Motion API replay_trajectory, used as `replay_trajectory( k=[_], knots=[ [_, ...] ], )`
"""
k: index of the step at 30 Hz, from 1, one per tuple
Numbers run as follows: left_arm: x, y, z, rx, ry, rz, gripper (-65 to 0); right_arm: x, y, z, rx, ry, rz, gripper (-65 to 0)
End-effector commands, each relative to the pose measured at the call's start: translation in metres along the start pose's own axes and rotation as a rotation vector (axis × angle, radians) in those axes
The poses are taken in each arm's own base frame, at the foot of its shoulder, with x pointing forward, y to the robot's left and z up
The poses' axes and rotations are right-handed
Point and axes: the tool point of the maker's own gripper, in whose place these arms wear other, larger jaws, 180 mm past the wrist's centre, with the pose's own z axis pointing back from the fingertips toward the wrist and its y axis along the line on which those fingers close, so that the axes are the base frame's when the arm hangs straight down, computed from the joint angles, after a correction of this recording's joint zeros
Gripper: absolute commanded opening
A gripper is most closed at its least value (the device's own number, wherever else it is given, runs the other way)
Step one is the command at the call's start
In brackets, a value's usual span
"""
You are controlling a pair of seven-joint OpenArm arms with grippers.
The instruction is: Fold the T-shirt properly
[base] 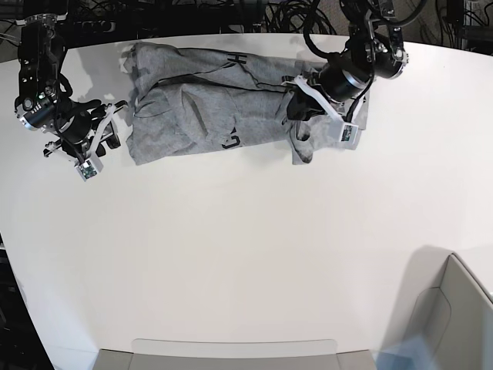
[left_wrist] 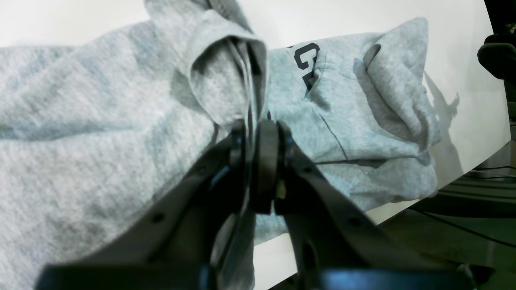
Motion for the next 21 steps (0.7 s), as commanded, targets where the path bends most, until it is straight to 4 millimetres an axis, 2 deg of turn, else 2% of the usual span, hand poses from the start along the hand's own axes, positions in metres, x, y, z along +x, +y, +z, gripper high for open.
replay_trajectory(
  k=[1, 21],
  knots=[
    [0.0077, -0.0045, 0.0028, -0.017, -0.037, -0.005, -36.0, 0.0121, -0.0088, 0.0059, -0.025, -0.037, 0.019, -45.1],
    [0.0096, -0.0018, 0.0036, -0.012, -0.039, -0.007, -36.3, 0.0114, -0.0078, 0.0058, -0.023, -0.036, 0.018, -45.1]
  ],
)
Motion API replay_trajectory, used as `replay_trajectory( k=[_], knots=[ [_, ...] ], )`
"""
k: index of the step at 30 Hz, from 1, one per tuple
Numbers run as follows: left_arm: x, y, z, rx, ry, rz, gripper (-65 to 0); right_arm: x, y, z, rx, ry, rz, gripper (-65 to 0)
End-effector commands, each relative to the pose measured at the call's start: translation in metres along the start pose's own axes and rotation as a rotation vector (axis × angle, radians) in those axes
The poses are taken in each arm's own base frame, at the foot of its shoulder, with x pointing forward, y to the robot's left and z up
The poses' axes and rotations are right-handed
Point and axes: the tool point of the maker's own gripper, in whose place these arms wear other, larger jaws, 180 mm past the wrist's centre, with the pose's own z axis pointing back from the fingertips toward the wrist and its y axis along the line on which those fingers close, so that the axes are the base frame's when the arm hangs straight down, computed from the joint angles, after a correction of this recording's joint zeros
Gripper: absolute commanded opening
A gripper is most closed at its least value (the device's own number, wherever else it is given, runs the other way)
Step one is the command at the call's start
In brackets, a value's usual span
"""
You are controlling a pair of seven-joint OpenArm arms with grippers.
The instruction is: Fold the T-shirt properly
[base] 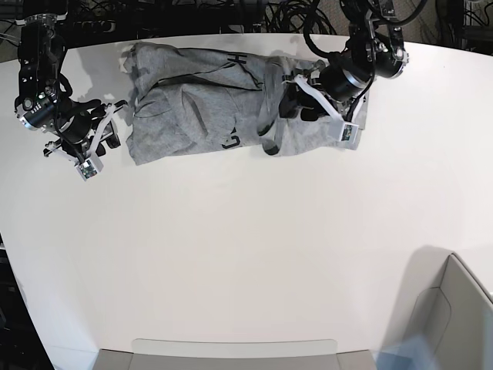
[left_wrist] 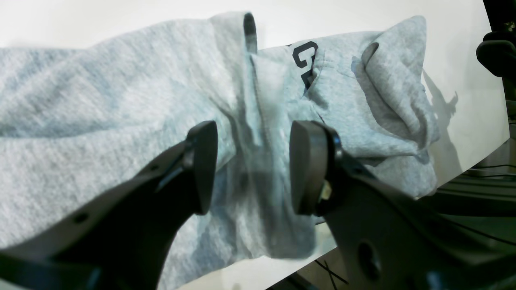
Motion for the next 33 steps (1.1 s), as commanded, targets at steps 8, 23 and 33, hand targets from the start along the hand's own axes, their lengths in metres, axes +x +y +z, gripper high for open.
replay_trajectory(
  k=[8, 23, 33],
  knots=[
    [0.017, 0.052, 0.029, 0.147, -0.094, 0.068, -36.3, 0.042, -0.012, 0.021, 0.050, -0.169, -0.082, -45.1],
    [0.005, 0.051, 0.028, 0.142, -0.033, 0.072, -36.3, -0.006, -0.011, 0.046, 0.357, -0.183, -0.262, -45.1],
    [0.002, 0.055, 0.030, 0.149, 0.002, 0.031, -36.3, -0.063, 0.047, 0.000, 0.539, -0.043, -0.475, -45.1]
  ],
)
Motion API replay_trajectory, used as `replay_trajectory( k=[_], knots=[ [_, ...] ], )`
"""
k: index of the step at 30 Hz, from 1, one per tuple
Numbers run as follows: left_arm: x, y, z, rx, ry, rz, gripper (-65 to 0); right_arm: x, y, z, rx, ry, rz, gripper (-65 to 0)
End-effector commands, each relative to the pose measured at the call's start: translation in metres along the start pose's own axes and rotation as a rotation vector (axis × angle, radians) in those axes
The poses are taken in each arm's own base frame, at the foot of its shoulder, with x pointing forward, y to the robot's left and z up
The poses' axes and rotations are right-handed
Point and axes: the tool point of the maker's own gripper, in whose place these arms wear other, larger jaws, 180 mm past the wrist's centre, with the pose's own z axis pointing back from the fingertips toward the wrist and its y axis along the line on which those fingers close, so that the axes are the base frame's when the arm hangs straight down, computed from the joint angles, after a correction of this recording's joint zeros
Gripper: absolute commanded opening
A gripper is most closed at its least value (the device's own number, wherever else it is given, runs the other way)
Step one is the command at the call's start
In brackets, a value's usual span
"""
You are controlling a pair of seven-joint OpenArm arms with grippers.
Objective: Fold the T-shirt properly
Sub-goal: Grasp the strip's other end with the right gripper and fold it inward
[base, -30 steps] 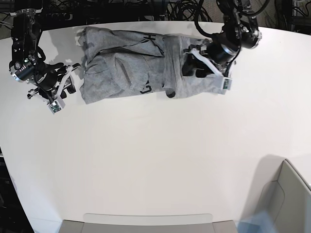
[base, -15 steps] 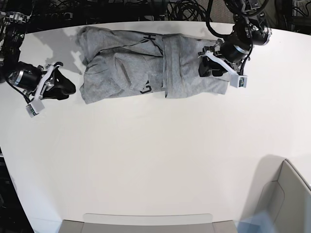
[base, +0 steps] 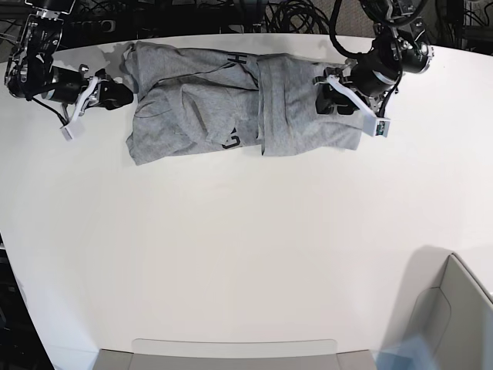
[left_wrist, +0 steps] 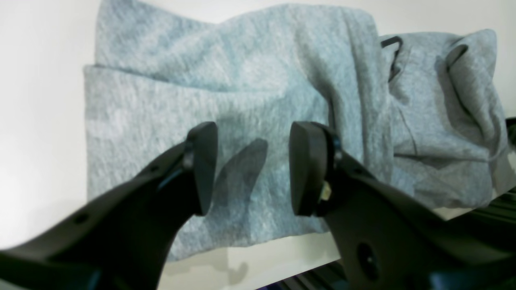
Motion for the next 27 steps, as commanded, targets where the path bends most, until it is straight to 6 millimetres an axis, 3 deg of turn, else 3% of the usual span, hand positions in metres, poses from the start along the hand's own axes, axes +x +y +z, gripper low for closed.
replay_trajectory(
  k=[1, 5, 13, 18, 20, 23, 27],
  knots=[
    [0.008, -0.001, 0.004, -0.005, -0.026, -0.016, -36.3, 0.007, 0.007, -0.004, 0.034, -0.022, 0.015, -45.1],
    [0.008, 0.005, 0.006, 0.008, -0.017, -0.043, -36.3, 0.002, 0.021, -0.028, 0.105, -0.017, -0.023, -45.1],
    [0.004, 0.009, 0.008, 0.017, -0.007, -0.037, -36.3, 0.002, 0.046, -0.055, 0.178, -0.025, -0.041, -45.1],
    [0.004, 0.007, 0.007, 0.013, -0.006, -0.039, -36.3, -0.006, 0.045, -0.079, 0.104, 0.063, 0.017, -45.3],
    [0.003, 0.008, 0.007, 0.015, -0.005, -0.037, -36.3, -0.006, 0.046, -0.088, 0.078, 0.091, 0.060, -49.1],
    [0.003, 0.009, 0.008, 0.017, -0.006, -0.036, -36.3, -0.009, 0.042, -0.097, 0.029, 0.150, 0.130, -64.5],
    [0.004, 0.009, 0.008, 0.019, -0.006, -0.035, -36.3, 0.000, 0.028, -0.098, -0.055, 0.194, 0.193, -65.0]
  ],
)
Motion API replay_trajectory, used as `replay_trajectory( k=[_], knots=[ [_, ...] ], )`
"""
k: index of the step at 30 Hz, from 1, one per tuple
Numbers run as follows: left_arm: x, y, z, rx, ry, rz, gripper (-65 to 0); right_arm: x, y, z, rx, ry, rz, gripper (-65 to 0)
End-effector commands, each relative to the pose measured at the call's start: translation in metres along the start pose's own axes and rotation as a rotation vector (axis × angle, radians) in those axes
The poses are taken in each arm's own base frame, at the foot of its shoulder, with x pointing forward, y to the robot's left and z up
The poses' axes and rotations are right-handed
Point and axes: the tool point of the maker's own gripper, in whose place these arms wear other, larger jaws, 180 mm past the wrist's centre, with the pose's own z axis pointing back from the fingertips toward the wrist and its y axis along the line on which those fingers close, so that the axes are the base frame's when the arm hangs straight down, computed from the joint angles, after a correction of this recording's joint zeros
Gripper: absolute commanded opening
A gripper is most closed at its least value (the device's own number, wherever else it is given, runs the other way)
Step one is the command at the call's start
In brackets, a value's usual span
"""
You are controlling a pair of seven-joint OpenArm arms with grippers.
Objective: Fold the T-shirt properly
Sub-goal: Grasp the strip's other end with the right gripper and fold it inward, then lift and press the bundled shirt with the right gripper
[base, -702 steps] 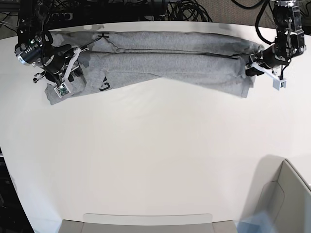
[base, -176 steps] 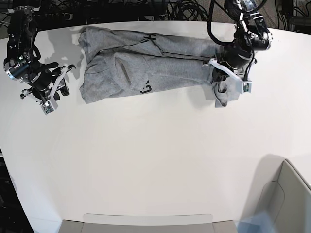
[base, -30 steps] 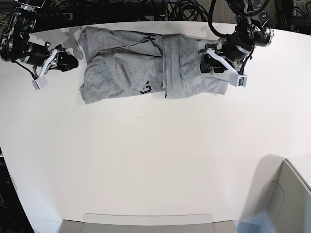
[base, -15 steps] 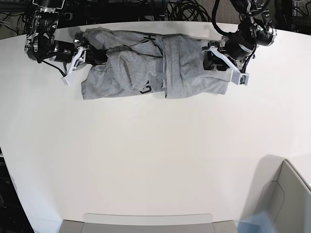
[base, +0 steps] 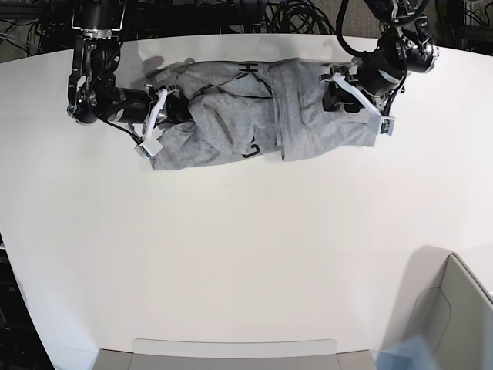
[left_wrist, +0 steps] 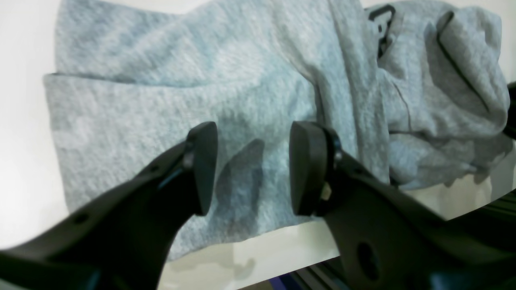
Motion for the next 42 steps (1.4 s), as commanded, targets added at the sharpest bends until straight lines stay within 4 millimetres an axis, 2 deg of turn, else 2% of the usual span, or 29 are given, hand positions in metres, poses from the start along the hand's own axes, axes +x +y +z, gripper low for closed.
replay_trajectory(
  k=[1, 4, 9, 14, 16, 18, 19, 22, 25, 29, 31, 37, 39, 42],
  knots=[
    [0.007, -0.002, 0.003, -0.007, -0.027, -0.008, -36.3, -0.011, -0.024, 0.008, -0.111, 0.106, 0.038, -65.0],
    [0.009, -0.002, 0.003, -0.008, -0.032, -0.010, -36.3, 0.017, -0.043, 0.017, -0.190, 0.069, 0.082, -65.0],
    [0.010, -0.002, 0.003, -0.007, -0.034, -0.010, -36.3, 0.063, -0.090, 0.055, -0.380, 0.058, 0.166, -65.0],
    [0.010, -0.002, 0.003, -0.007, -0.034, -0.010, -36.3, 0.096, -0.144, 0.098, -0.500, -0.041, 0.049, -65.0],
    [0.010, -0.001, 0.003, -0.006, -0.034, -0.009, -36.3, 0.108, -0.149, 0.111, -0.540, -0.094, 0.043, -65.0],
    [0.009, -0.001, 0.003, -0.006, -0.033, -0.008, -36.3, 0.124, -0.144, 0.122, -0.571, -0.136, 0.081, -65.0],
    [0.009, -0.001, 0.003, -0.006, -0.033, -0.008, -36.3, 0.132, -0.139, 0.125, -0.578, -0.150, 0.109, -65.0],
    [0.008, -0.001, 0.003, -0.005, -0.031, -0.008, -36.3, 0.147, -0.114, 0.116, -0.573, -0.144, 0.228, -65.0],
    [0.009, -0.001, 0.003, -0.006, -0.031, -0.008, -36.3, 0.153, -0.088, 0.110, -0.625, -0.137, 0.313, -65.0],
    [0.011, 0.006, 0.006, 0.010, -0.027, -0.031, -36.3, 0.158, -0.027, 0.086, -0.637, -0.157, 0.473, -65.0],
    [0.010, 0.012, 0.009, 0.027, -0.029, -0.022, -36.3, 0.155, 0.007, 0.072, -0.621, -0.163, 0.557, -65.0],
    [0.016, 0.053, 0.029, 0.145, -0.076, 0.045, -36.3, 0.129, 0.083, 0.035, -0.596, -0.141, 0.758, -65.0],
    [0.016, 0.063, 0.035, 0.174, -0.086, 0.062, -36.3, 0.119, 0.102, 0.022, -0.591, -0.115, 0.825, -65.0],
    [0.017, 0.068, 0.038, 0.187, -0.093, 0.069, -36.3, 0.102, 0.132, 0.001, -0.553, -0.084, 0.923, -65.0]
  ],
)
